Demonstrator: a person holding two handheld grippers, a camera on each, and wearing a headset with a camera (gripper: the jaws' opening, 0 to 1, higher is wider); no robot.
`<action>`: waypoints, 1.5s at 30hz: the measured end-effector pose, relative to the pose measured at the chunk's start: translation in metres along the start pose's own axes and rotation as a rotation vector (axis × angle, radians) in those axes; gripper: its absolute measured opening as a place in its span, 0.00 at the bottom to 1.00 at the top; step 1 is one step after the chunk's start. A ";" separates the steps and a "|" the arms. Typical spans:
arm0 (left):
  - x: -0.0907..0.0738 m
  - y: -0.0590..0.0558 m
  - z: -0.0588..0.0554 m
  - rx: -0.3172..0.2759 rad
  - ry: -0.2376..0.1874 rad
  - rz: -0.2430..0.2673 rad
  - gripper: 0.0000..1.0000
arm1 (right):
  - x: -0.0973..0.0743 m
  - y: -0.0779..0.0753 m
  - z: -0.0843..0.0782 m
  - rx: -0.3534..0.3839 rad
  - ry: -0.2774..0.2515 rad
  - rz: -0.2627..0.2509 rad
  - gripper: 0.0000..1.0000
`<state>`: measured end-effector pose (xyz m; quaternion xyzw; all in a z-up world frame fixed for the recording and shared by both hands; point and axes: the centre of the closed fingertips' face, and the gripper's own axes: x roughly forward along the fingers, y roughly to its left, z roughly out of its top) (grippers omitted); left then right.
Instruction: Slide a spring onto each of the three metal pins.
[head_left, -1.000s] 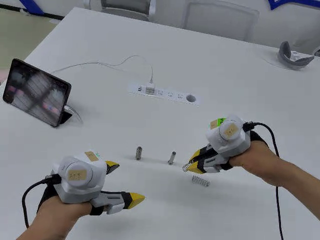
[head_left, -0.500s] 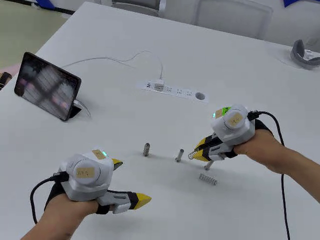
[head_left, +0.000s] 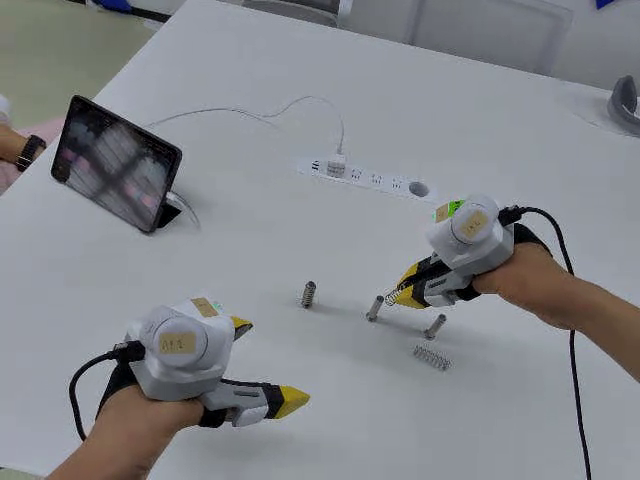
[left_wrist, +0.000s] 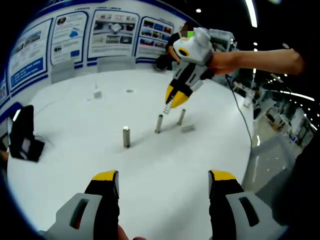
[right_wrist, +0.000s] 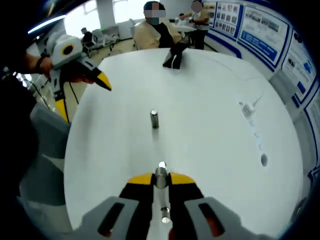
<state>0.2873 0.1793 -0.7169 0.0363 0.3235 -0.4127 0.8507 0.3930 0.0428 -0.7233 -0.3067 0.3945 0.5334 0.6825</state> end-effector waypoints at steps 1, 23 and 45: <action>0.000 0.000 0.000 -0.001 0.000 0.001 0.74 | 0.001 0.000 0.001 -0.001 0.001 0.001 0.13; -0.003 0.004 -0.007 -0.021 0.012 0.004 0.73 | 0.018 -0.004 0.003 -0.013 0.017 0.020 0.13; -0.003 0.006 -0.002 -0.015 0.009 0.003 0.73 | 0.036 -0.001 0.003 -0.052 0.044 0.036 0.13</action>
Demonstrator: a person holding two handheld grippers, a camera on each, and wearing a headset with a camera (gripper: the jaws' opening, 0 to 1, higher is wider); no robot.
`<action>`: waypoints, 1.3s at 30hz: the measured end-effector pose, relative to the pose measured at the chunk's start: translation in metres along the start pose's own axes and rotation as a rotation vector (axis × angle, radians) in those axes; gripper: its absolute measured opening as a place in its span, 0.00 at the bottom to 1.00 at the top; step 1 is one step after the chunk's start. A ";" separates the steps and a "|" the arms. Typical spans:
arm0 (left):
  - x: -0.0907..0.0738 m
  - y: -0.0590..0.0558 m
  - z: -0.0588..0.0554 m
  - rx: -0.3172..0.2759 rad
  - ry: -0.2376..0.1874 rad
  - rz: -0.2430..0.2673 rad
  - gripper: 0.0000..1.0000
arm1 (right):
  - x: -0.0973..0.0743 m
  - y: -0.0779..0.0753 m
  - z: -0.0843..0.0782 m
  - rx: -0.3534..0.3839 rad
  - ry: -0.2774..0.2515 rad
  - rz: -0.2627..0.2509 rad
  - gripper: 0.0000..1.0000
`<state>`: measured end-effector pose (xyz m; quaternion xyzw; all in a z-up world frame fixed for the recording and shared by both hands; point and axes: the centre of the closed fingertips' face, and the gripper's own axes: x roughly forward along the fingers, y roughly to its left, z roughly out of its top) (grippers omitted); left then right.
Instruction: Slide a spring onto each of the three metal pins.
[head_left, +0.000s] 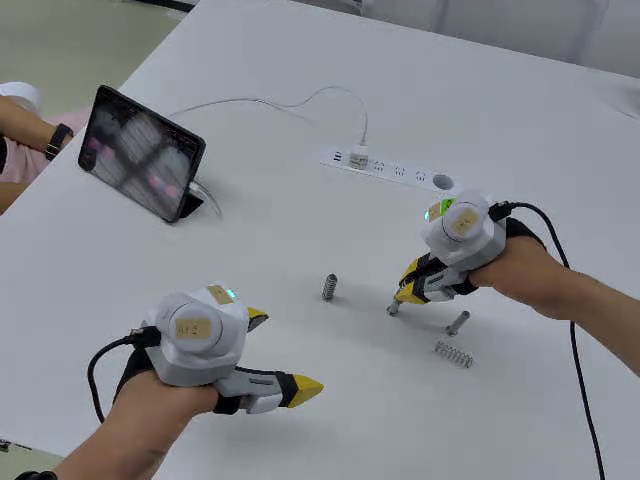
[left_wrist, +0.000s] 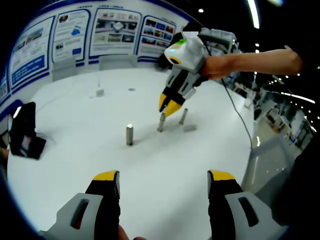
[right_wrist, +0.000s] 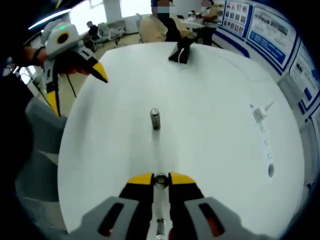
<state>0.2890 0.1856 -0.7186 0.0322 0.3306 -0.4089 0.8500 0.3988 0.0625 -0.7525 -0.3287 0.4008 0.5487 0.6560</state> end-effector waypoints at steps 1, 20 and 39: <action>0.000 0.000 0.000 0.001 0.001 0.001 0.73 | 0.001 0.000 -0.001 -0.002 0.003 0.002 0.13; -0.001 0.001 -0.001 -0.006 0.004 0.003 0.72 | 0.021 0.001 -0.013 0.018 0.024 0.017 0.13; -0.003 -0.001 0.000 0.001 0.009 0.007 0.72 | 0.022 0.003 -0.020 0.051 0.029 -0.004 0.26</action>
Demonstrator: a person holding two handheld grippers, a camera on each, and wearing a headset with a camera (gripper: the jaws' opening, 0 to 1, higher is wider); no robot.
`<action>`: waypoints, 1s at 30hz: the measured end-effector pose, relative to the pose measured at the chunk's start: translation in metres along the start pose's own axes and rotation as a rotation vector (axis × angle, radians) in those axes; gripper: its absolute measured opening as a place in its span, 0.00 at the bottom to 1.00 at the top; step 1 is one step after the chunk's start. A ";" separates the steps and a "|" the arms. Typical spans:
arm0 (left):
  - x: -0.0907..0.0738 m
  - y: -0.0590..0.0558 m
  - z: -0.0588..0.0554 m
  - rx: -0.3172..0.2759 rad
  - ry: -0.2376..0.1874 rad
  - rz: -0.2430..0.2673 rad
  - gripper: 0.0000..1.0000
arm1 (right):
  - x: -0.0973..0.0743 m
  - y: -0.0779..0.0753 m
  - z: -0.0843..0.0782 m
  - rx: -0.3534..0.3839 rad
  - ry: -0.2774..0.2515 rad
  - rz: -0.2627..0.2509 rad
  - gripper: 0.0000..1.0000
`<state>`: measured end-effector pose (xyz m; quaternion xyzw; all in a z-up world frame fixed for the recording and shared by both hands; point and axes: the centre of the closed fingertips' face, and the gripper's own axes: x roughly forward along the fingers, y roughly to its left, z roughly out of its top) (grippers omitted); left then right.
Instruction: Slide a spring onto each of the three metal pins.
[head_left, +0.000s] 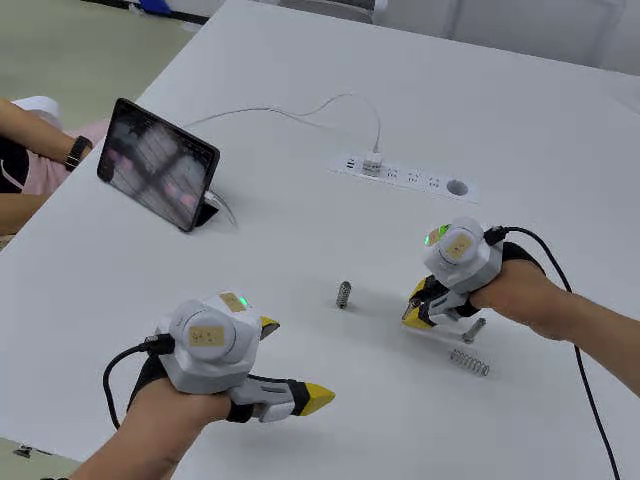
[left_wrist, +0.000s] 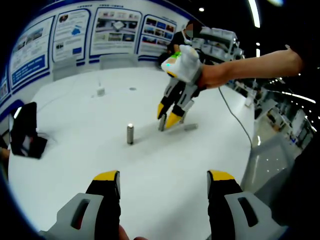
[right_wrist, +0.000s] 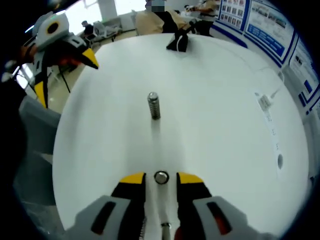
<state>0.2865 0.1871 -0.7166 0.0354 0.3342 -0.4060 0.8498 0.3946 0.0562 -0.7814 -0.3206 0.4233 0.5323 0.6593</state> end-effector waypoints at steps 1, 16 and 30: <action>0.000 -0.001 0.000 0.001 0.000 -0.001 0.72 | -0.002 0.001 0.000 0.006 -0.006 -0.006 0.27; -0.004 -0.008 0.003 0.005 -0.009 -0.002 0.72 | -0.023 -0.001 -0.004 0.127 -0.091 -0.059 0.40; -0.003 -0.012 0.006 0.000 -0.019 -0.005 0.72 | -0.040 0.008 -0.005 0.278 -0.211 -0.077 0.50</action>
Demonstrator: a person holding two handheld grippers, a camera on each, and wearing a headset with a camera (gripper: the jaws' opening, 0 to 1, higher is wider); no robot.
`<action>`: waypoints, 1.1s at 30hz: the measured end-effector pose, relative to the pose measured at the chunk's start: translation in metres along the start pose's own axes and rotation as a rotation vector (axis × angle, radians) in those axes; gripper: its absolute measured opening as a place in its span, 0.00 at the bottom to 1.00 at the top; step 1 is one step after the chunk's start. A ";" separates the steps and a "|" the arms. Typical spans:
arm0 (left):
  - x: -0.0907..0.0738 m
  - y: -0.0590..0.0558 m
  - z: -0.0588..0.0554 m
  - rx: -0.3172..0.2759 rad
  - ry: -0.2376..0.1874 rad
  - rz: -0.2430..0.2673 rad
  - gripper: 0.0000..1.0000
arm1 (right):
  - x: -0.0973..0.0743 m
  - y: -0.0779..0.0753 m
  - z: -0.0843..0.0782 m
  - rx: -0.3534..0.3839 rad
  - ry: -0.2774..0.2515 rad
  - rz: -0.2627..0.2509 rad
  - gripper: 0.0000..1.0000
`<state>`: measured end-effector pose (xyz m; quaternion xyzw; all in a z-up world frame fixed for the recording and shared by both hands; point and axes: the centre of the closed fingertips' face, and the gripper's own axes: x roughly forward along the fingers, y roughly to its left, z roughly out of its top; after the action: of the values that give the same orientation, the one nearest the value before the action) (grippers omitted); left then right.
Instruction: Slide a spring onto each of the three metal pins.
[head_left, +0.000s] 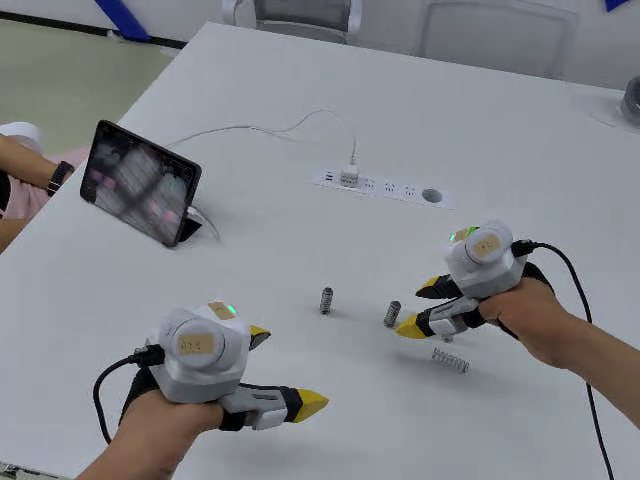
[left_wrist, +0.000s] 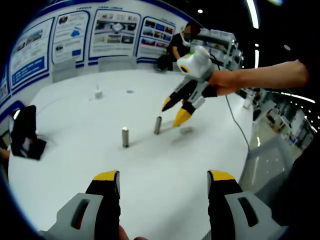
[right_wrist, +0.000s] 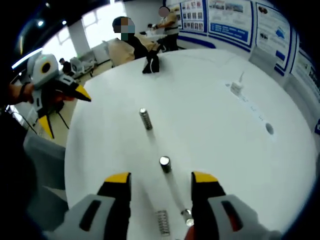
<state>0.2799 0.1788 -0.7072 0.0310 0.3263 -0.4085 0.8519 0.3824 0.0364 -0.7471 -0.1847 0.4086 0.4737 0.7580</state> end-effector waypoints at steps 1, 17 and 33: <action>0.000 0.000 0.001 -0.001 -0.002 -0.001 0.72 | -0.001 0.000 0.000 0.005 -0.006 -0.003 0.50; 0.002 -0.002 0.003 -0.003 -0.008 0.004 0.73 | -0.019 0.012 -0.004 0.087 -0.092 -0.039 0.57; 0.002 0.003 0.014 0.008 -0.015 0.013 0.74 | -0.043 0.026 -0.007 0.178 -0.210 -0.076 0.69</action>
<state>0.2904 0.1745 -0.6981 0.0333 0.3182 -0.4046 0.8567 0.3472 0.0193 -0.7144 -0.0814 0.3602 0.4234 0.8273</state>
